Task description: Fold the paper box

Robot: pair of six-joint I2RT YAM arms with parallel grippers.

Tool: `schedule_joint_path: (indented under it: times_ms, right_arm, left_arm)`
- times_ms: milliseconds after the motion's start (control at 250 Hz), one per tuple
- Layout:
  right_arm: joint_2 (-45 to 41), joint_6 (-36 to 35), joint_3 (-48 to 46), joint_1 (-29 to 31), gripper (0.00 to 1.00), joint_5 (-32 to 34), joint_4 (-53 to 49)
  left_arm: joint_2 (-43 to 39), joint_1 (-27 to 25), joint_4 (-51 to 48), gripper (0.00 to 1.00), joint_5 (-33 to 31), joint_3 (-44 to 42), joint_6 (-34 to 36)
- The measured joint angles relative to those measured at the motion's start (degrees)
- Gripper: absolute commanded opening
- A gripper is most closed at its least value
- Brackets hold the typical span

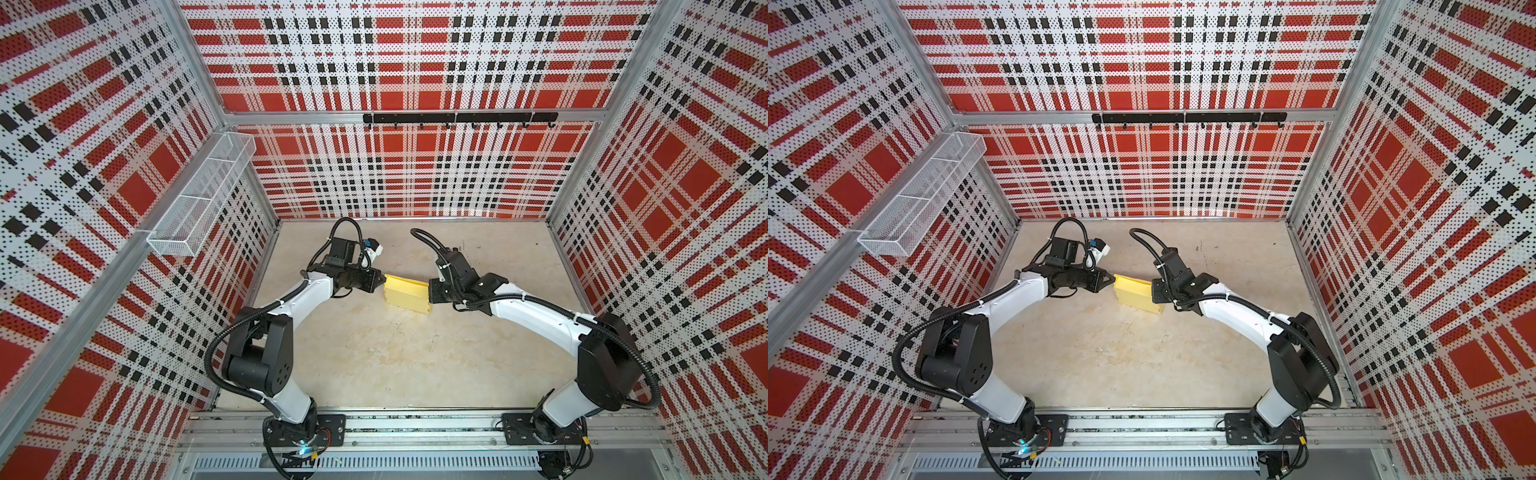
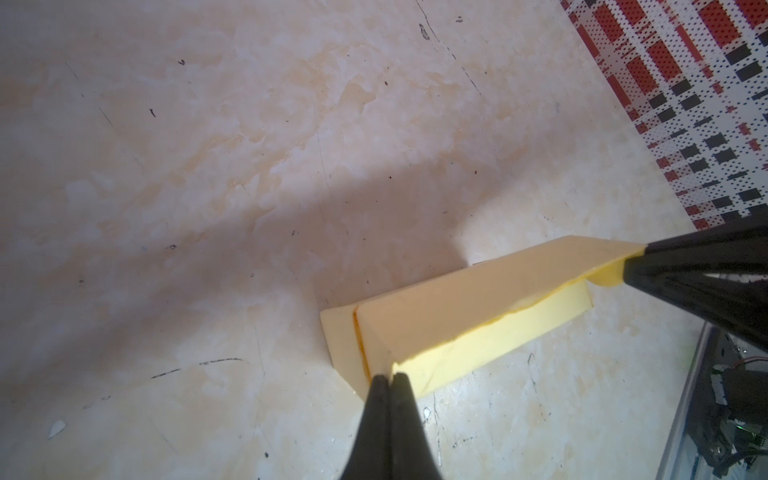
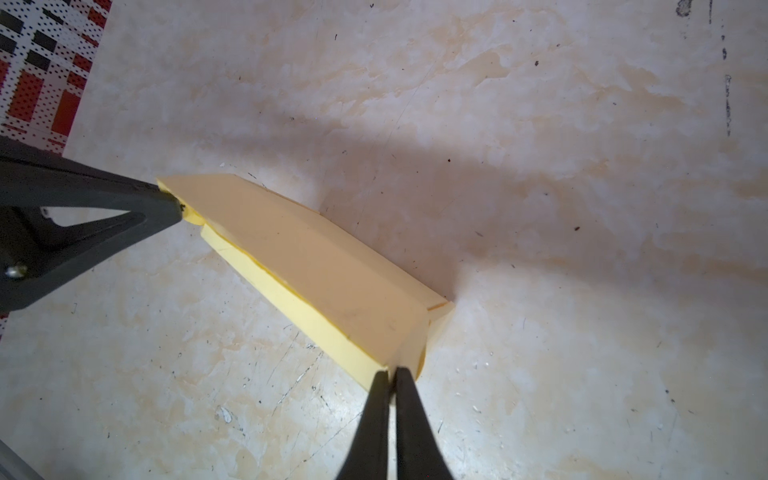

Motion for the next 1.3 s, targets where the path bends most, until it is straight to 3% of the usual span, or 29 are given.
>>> schedule_joint_path:
  times_ms: [1300]
  right_arm:
    - [0.00,7.93,-1.84,-2.27,0.06,-6.19,3.06]
  left_arm:
    - [0.15,-0.35,-0.61,0.00,-1.05,0.87,-1.27]
